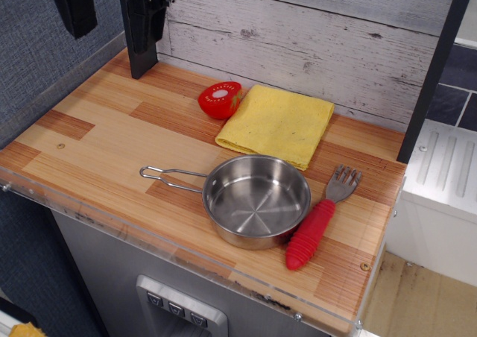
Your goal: Put the tomato in the silver pot.
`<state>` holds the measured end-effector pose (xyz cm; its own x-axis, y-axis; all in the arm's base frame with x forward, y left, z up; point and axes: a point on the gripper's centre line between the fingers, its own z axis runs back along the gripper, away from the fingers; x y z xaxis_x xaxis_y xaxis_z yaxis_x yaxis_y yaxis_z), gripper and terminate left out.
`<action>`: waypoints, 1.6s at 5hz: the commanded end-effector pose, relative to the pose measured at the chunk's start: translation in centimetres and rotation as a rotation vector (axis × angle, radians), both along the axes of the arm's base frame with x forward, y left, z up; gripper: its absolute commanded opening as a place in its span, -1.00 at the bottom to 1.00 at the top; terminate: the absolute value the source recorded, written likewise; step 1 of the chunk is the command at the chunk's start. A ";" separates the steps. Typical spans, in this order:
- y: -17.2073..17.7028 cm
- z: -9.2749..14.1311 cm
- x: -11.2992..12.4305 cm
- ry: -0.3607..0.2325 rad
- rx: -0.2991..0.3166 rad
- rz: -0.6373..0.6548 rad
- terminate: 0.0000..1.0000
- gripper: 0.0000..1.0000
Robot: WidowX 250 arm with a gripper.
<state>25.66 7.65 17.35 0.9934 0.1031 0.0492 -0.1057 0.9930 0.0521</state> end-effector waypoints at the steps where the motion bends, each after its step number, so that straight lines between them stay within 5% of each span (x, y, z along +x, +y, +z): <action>1: 0.0 0.0 0.0 0.000 0.000 0.000 -1.00 1.00; 5: -0.7 -7.3 10.0 -0.055 0.030 0.117 -1.00 1.00; 8: 0.2 -10.3 12.8 0.017 0.007 0.144 -1.00 1.00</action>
<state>37.93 7.55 5.45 0.9690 0.2466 -0.0171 -0.2450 0.9673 0.0657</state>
